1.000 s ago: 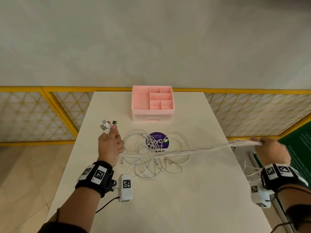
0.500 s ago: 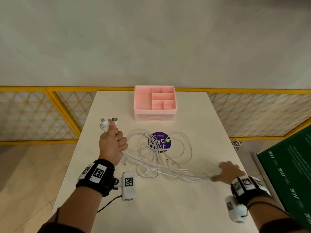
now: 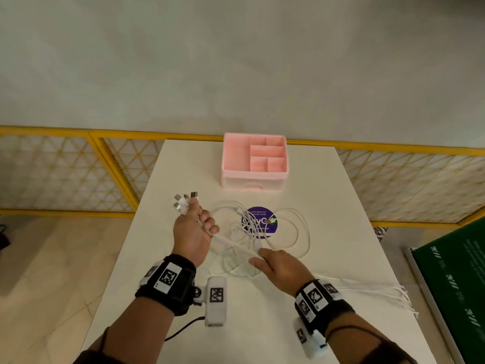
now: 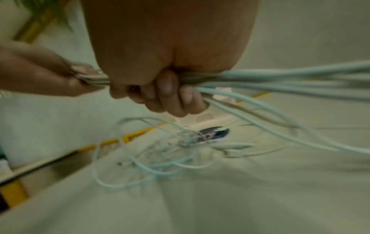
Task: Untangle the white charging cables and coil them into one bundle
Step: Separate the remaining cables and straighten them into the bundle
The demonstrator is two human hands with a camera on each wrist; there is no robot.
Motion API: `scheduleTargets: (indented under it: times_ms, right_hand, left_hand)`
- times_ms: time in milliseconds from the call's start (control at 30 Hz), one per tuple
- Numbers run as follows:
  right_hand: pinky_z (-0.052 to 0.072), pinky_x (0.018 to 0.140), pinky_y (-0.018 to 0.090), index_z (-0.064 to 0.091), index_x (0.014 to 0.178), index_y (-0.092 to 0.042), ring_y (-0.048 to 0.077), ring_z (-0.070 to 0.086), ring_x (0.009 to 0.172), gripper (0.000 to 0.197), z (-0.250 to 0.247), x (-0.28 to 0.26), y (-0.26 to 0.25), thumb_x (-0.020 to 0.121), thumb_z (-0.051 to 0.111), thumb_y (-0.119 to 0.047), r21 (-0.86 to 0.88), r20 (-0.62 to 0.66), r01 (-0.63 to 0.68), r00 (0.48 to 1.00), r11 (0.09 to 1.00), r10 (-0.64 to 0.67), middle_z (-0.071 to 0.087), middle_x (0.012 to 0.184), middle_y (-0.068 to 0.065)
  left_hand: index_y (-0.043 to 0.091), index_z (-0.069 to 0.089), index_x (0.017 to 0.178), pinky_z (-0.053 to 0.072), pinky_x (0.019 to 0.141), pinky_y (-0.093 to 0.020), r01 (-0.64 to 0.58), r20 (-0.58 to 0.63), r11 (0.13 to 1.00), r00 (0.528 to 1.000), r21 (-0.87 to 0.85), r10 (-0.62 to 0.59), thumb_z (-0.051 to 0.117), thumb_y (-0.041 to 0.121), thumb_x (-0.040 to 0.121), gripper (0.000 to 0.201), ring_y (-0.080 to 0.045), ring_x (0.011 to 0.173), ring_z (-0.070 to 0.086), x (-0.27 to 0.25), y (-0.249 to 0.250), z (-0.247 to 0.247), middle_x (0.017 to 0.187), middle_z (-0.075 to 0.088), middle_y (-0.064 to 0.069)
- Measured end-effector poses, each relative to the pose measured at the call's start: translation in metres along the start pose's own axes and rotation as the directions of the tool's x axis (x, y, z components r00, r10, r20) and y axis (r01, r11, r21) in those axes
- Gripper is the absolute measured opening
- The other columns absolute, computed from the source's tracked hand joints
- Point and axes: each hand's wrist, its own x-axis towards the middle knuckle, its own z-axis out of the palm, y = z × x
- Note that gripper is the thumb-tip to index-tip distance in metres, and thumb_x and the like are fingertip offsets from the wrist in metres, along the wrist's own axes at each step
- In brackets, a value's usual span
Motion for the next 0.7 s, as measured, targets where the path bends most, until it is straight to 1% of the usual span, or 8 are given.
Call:
scheduleTargets:
  times_ms: [67, 133, 233, 333, 400, 500, 633, 700]
  right_hand:
    - [0.048, 0.074, 0.042, 0.049, 0.089, -0.022, 0.032, 0.062, 0.087, 0.045, -0.001, -0.010, 0.031, 0.097, 0.033, -0.063, -0.105, 0.006, -0.071, 0.997, 0.992, 0.072, 0.067, 0.089, 0.009]
    - [0.050, 0.075, 0.040, 0.057, 0.096, -0.023, 0.029, 0.065, 0.091, 0.052, -0.004, -0.023, 0.065, 0.093, 0.032, -0.069, -0.186, -0.022, -0.178, 0.984, 0.966, 0.177, 0.070, 0.094, 0.005]
    - [0.051, 0.075, 0.036, 0.062, 0.098, -0.026, 0.027, 0.066, 0.094, 0.046, -0.016, -0.047, 0.109, 0.094, 0.038, -0.065, -0.260, -0.117, -0.386, 0.923, 0.885, 0.368, 0.071, 0.098, 0.001]
    - [0.046, 0.068, 0.032, 0.062, 0.091, -0.024, 0.028, 0.067, 0.089, 0.050, -0.032, -0.061, 0.129, 0.097, 0.033, -0.064, -0.320, -0.251, -0.513, 0.857, 0.797, 0.450, 0.071, 0.091, 0.001]
    - [0.044, 0.065, 0.030, 0.062, 0.087, -0.024, 0.028, 0.068, 0.085, 0.057, -0.037, -0.063, 0.135, 0.095, 0.029, -0.068, -0.316, -0.301, -0.578, 0.813, 0.753, 0.498, 0.071, 0.087, 0.001]
    - [0.044, 0.066, 0.029, 0.067, 0.090, -0.024, 0.027, 0.068, 0.086, 0.058, -0.036, -0.062, 0.139, 0.096, 0.028, -0.066, -0.313, -0.300, -0.631, 0.775, 0.710, 0.556, 0.072, 0.089, 0.001]
    - [0.043, 0.066, 0.030, 0.069, 0.095, -0.022, 0.027, 0.068, 0.085, 0.054, -0.042, -0.055, 0.143, 0.100, 0.029, -0.057, -0.274, -0.335, -0.681, 0.729, 0.679, 0.597, 0.071, 0.090, 0.001]
    - [0.044, 0.072, 0.033, 0.069, 0.093, -0.021, 0.027, 0.068, 0.085, 0.057, -0.044, -0.051, 0.142, 0.100, 0.026, -0.058, -0.267, -0.357, -0.712, 0.699, 0.649, 0.620, 0.071, 0.088, 0.001]
  left_hand:
    - [0.020, 0.041, 0.069, 0.028, 0.041, -0.021, 0.000, -0.020, 1.000, 1.000, 0.005, 0.001, 0.044, 0.040, 0.105, 0.041, -0.008, 0.043, 0.028, 0.002, -0.001, -0.008, 0.055, 0.033, 0.006]
    - [0.020, 0.041, 0.069, 0.023, 0.037, -0.020, -0.002, -0.049, 1.000, 0.999, 0.000, 0.002, 0.046, 0.042, 0.104, 0.042, -0.007, 0.040, 0.024, 0.005, -0.002, -0.013, 0.053, 0.030, 0.007]
    - [0.021, 0.042, 0.069, 0.019, 0.035, -0.018, 0.015, -0.064, 1.000, 0.998, 0.005, -0.015, 0.047, 0.041, 0.104, 0.041, -0.005, 0.038, 0.021, 0.008, -0.005, -0.015, 0.053, 0.027, 0.008]
    - [0.022, 0.042, 0.068, 0.017, 0.034, -0.017, 0.048, -0.031, 0.996, 0.998, 0.080, -0.046, 0.049, 0.041, 0.103, 0.040, -0.005, 0.038, 0.019, 0.006, -0.017, -0.005, 0.053, 0.026, 0.008]
    - [0.022, 0.042, 0.067, 0.015, 0.035, -0.017, 0.062, -0.004, 0.987, 0.998, 0.148, -0.062, 0.050, 0.040, 0.103, 0.040, -0.005, 0.038, 0.018, 0.002, -0.026, 0.004, 0.052, 0.025, 0.008]
    - [0.024, 0.043, 0.067, 0.014, 0.037, -0.019, 0.047, 0.031, 0.972, 0.998, 0.232, -0.056, 0.061, 0.031, 0.099, 0.037, -0.007, 0.039, 0.017, -0.001, -0.032, 0.011, 0.051, 0.022, 0.008]
    - [0.023, 0.041, 0.064, 0.017, 0.037, -0.019, 0.040, -0.005, 0.973, 0.999, 0.227, -0.040, 0.065, 0.017, 0.096, 0.040, -0.006, 0.039, 0.018, 0.006, -0.031, 0.008, 0.049, 0.023, 0.008]
    - [0.021, 0.040, 0.064, 0.019, 0.038, -0.020, 0.042, -0.014, 0.975, 0.999, 0.216, -0.040, 0.064, 0.015, 0.096, 0.041, -0.007, 0.039, 0.020, 0.008, -0.031, 0.009, 0.049, 0.023, 0.007]
